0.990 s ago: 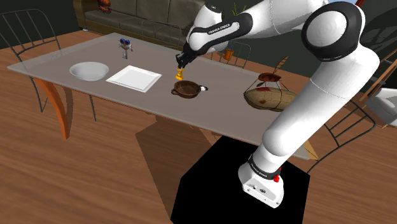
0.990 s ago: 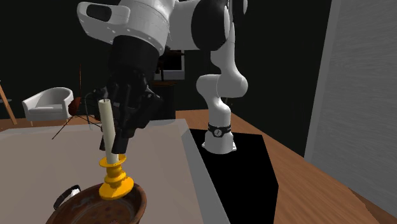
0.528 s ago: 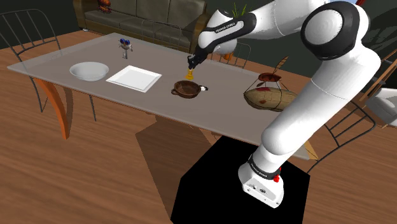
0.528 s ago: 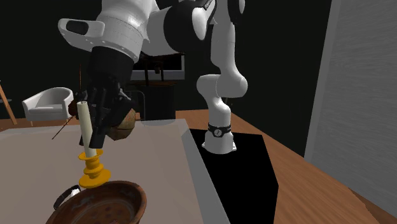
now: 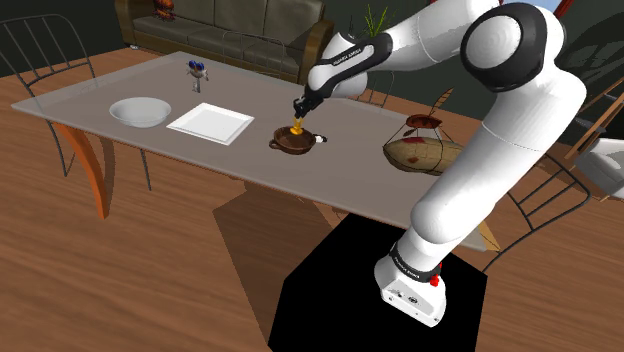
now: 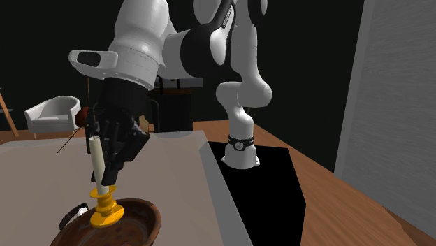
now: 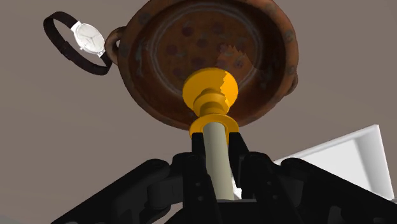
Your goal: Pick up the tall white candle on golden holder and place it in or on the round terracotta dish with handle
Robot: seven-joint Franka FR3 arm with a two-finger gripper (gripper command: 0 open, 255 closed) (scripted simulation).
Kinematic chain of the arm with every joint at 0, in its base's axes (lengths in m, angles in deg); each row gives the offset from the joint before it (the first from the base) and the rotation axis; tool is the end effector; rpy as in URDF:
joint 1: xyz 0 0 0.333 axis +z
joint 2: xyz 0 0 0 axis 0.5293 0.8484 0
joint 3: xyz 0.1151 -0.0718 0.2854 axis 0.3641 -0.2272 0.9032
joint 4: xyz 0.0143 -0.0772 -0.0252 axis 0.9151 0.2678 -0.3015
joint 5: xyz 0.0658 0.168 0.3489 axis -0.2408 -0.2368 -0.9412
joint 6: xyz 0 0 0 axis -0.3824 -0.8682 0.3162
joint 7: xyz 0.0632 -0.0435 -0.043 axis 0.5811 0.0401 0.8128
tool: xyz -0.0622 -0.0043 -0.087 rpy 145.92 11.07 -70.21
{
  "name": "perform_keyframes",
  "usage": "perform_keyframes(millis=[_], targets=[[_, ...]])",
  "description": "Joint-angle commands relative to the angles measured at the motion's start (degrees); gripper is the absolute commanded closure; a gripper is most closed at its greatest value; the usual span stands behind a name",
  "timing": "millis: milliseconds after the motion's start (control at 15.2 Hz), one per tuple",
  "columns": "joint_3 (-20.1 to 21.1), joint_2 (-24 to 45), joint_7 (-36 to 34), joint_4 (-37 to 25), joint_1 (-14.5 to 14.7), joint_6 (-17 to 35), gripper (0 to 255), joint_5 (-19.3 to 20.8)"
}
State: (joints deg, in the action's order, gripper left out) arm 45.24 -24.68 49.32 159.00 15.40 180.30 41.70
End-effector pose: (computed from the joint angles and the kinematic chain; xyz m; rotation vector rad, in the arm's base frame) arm 0.5297 -0.1553 0.3922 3.0160 -0.2424 0.6607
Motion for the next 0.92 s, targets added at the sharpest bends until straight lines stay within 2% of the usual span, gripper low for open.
perform_keyframes(millis=[0,198,660,726,858], targets=[[0.02,0.95,0.34,0.62,0.01,1.59,255,-0.32],[0.09,2.14,0.69,1.2,0.01,3.36,255,-0.68],[0.09,2.13,0.68,1.2,0.01,3.35,255,-0.68],[0.09,2.13,0.68,1.2,0.01,3.35,0,-0.68],[0.09,2.13,0.68,1.2,0.01,3.35,0,-0.68]])
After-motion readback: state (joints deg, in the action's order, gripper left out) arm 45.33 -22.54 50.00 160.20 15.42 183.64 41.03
